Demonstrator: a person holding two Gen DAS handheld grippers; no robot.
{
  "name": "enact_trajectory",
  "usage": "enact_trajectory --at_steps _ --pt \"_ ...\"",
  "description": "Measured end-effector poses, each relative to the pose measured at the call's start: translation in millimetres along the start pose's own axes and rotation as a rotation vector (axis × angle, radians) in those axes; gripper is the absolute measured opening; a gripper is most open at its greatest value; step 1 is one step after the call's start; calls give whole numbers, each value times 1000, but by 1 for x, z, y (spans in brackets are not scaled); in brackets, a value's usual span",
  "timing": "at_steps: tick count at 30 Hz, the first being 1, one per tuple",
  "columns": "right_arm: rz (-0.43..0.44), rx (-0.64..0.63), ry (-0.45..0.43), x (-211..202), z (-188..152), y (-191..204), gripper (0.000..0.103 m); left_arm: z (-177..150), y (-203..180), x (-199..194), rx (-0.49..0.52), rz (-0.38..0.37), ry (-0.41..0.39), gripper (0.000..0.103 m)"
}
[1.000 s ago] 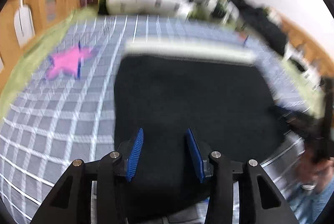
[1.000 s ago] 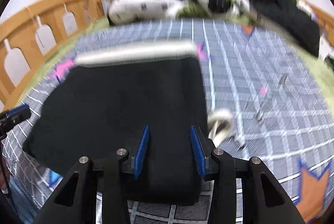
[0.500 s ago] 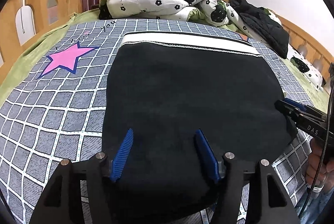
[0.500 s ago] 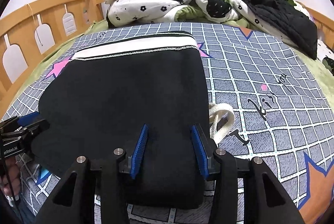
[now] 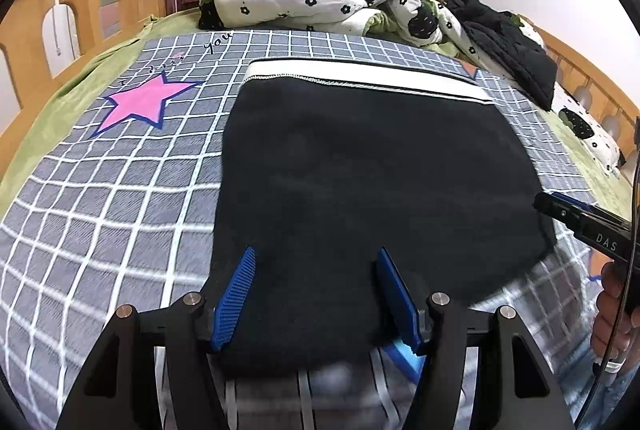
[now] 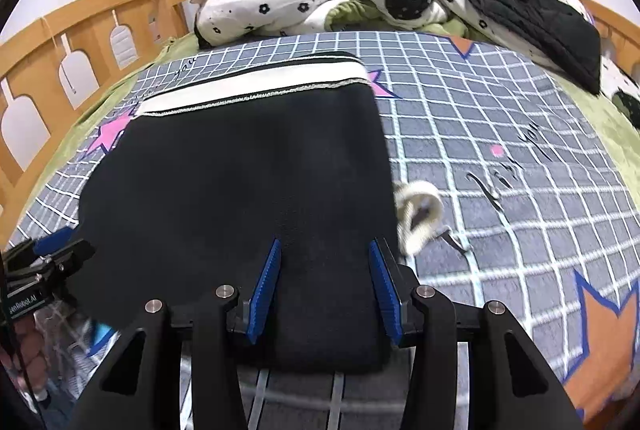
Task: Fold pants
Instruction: 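Open both grippers and pull them back from the folded pants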
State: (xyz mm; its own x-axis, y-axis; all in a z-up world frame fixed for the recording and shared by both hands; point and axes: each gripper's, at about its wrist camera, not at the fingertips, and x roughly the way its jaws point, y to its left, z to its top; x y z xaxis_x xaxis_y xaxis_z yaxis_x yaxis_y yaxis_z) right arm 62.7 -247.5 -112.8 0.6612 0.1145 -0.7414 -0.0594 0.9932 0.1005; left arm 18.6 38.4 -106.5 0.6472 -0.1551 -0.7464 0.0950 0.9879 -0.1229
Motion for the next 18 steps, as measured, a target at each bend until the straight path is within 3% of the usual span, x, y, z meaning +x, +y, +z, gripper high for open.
enact_trajectory --at_steps 3,7,11,16,17,18 --pt "20 23 1 -27 -6 -3 46 -9 -1 -23 -10 -13 1 61" --pt "6 14 -62 -67 -12 0 46 -22 -8 -56 -14 0 -28 61" --pt "4 18 -88 -100 -23 3 55 -25 -13 -92 -35 28 -62 61" --pt "-22 4 -87 -131 -38 12 57 -27 -17 -124 -56 60 -84 69" --pt "-31 2 -99 -139 -41 13 66 -28 -18 -128 -52 67 -79 70" --pt "-33 1 -115 -148 -44 15 82 -28 -19 -131 -48 75 -78 70"
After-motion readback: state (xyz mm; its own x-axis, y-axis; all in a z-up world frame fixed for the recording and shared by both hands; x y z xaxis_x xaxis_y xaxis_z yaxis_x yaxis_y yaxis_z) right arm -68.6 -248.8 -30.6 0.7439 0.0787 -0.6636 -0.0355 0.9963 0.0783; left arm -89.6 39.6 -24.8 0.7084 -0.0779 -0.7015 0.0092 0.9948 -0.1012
